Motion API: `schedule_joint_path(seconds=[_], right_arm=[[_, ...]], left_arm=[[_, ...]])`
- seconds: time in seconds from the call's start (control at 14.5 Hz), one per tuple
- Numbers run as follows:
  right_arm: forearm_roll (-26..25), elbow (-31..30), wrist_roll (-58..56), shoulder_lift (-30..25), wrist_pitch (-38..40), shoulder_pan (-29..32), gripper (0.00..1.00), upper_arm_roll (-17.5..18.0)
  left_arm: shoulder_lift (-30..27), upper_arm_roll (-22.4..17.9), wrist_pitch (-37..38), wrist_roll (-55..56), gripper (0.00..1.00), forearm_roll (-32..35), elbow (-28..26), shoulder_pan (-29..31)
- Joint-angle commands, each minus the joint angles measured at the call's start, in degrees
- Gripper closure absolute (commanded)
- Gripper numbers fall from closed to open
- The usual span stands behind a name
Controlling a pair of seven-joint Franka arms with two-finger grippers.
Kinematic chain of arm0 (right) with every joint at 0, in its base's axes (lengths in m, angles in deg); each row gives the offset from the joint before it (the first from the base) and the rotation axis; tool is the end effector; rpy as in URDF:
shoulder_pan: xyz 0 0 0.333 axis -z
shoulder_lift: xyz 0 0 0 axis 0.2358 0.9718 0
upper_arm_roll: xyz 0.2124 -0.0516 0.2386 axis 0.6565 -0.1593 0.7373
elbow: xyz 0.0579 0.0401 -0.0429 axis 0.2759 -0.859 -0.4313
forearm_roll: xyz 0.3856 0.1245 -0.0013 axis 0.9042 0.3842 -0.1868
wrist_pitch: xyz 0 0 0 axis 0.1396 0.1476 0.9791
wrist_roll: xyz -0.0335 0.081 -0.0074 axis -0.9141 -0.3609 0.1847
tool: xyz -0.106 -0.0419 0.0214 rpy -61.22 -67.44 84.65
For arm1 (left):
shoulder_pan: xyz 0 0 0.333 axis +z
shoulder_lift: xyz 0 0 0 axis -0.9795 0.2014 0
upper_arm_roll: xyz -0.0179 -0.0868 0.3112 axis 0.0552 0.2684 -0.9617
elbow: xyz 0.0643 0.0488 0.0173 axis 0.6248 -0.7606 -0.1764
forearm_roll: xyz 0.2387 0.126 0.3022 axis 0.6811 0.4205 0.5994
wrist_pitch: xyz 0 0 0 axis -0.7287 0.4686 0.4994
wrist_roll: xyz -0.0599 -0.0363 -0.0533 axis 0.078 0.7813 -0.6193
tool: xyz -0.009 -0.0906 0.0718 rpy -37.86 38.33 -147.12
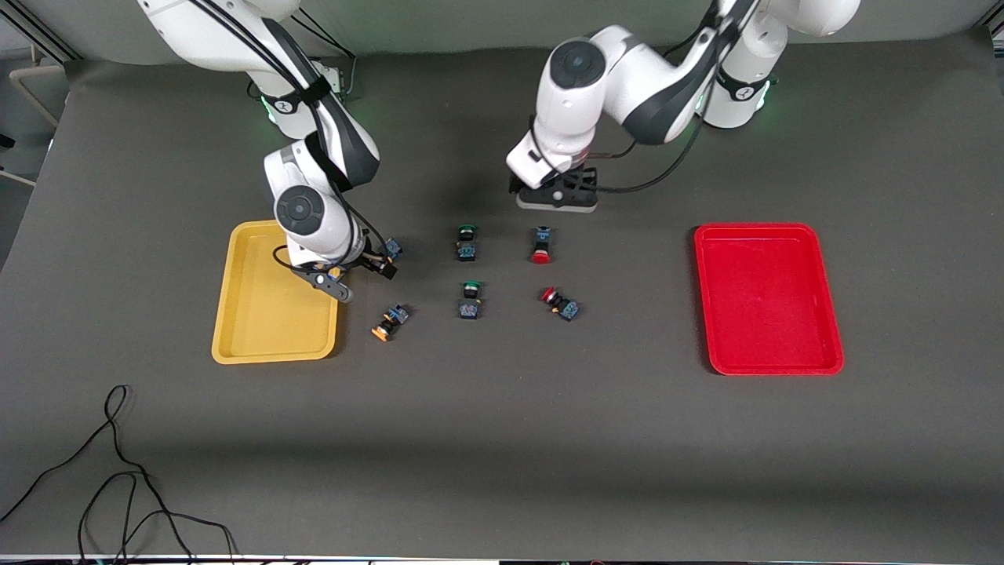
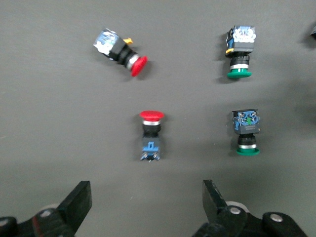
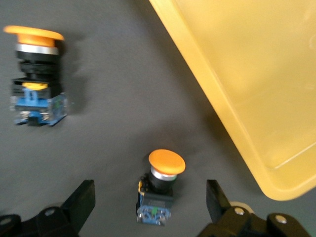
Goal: Place red and yellow buttons in trays
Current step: 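Grasp the orange button with the right gripper while the left gripper grasps the red button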
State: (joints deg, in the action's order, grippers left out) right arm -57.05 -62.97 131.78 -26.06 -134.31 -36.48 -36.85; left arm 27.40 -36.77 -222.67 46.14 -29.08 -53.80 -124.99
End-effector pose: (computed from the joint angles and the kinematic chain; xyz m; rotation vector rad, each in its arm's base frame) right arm 0.4732 0.2289 0.2067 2.9162 -0.8635 -0.2468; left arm 0.3835 -0.4568 0.3306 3.0633 -0.0864 -0.0020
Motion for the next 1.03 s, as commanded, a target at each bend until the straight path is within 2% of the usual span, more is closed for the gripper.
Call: schedule_joint_path(seconds=[0.0,0.21,0.41,0.48,0.55,0.69,0.76,0.83,0.96], right_arm=[[1.0,-2.6,3.9,0.8,-4.3,-0.9,0.00,-0.5],[1.0,-5.3,7.8,1.7,-9.5,-3.6,0.00,-0.5],[1.0,-5.3,12.0,2.1,-10.3,-6.9,0.00,-0.6],[0.9,-5.3,12.1,2.2,-10.4,-7.1,0.00,-0.7],[0.9,-5.3,12.1,2.2,-10.4,-7.1,0.01,-0.8],[0.9,-5.3,11.9,2.1,-10.4,-7.1,0.01,-0.9],[0.8,-5.4,11.4,2.1,-10.4,-7.1,0.01,-1.1],[0.8,-5.4,11.4,2.0,-10.4,-7.1,0.02,-1.2],[0.7,-5.4,11.3,2.0,-10.4,-7.0,0.03,-1.2]], left_arm=[[8.7,-1.1,-6.8,0.9,0.00,0.6,1.6,-1.7],[12.9,-1.2,-10.6,0.9,0.00,1.9,1.6,-1.6],[16.5,-1.1,-13.1,0.9,0.01,3.0,1.6,-1.8],[17.5,-1.1,-13.8,0.9,0.05,3.0,1.6,-2.0],[17.8,-1.1,-13.8,1.0,0.15,3.0,1.7,-2.2],[17.7,-1.1,-13.3,1.1,0.63,2.9,1.8,-2.0],[17.7,-1.1,-13.2,1.2,0.80,2.5,1.9,-1.9],[17.7,-1.2,-13.1,1.8,0.86,2.5,1.9,-1.8],[16.5,-1.4,-12.6,2.3,0.87,2.4,2.2,-1.5]])
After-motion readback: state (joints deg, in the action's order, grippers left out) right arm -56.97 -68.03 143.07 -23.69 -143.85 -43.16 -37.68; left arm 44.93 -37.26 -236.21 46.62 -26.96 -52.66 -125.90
